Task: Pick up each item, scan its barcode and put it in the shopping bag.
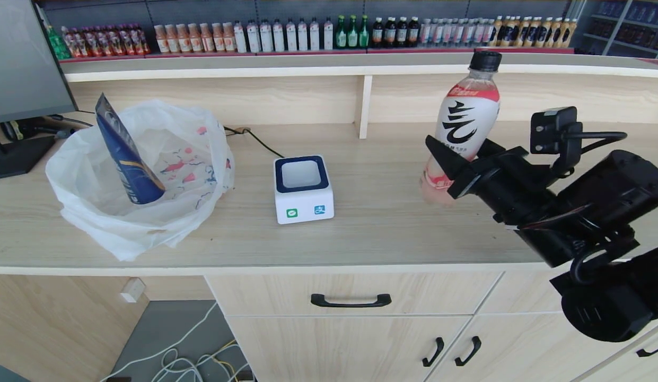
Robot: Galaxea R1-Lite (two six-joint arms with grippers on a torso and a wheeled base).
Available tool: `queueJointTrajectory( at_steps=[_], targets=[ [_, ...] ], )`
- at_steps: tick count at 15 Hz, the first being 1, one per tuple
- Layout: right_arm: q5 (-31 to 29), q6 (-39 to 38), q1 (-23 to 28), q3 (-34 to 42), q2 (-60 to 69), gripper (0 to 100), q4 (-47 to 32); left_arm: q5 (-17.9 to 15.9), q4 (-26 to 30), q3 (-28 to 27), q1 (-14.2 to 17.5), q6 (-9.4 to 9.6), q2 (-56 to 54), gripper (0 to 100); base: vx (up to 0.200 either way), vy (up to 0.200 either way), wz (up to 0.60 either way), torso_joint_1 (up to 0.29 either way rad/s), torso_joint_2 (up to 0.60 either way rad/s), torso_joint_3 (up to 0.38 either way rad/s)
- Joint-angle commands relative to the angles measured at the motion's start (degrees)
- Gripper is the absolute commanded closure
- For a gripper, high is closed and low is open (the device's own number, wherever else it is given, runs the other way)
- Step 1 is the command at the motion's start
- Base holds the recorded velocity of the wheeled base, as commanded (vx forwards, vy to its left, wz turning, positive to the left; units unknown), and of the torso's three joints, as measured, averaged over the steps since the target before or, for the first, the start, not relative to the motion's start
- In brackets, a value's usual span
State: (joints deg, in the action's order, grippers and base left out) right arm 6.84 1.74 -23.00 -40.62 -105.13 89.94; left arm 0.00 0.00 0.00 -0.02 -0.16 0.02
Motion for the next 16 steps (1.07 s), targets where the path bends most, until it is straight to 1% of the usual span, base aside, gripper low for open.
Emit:
queueJointTrajectory(
  at_steps=[1,4,9,16],
  targets=[
    [-0.34,-0.16,-3.54,4.41,6.78,100,0.06,0.00,0.00,0.00,0.02,-0.02,-0.02,0,0.000,0.000,0.00,0.000,0.00,0.000],
    [-0.42,-0.16,-4.24,8.71,12.23,100,0.06,0.00,0.00,0.00,0.02,-0.02,-0.02,0,0.000,0.000,0.00,0.000,0.00,0.000],
    [-0.42,-0.16,-5.30,13.46,18.74,100,0.06,0.00,0.00,0.00,0.02,-0.02,-0.02,0,0.000,0.000,0.00,0.000,0.00,0.000],
    [-0.42,-0.16,-6.35,16.62,22.16,100,0.06,0.00,0.00,0.00,0.02,-0.02,-0.02,0,0.000,0.000,0.00,0.000,0.00,0.000]
  ],
)
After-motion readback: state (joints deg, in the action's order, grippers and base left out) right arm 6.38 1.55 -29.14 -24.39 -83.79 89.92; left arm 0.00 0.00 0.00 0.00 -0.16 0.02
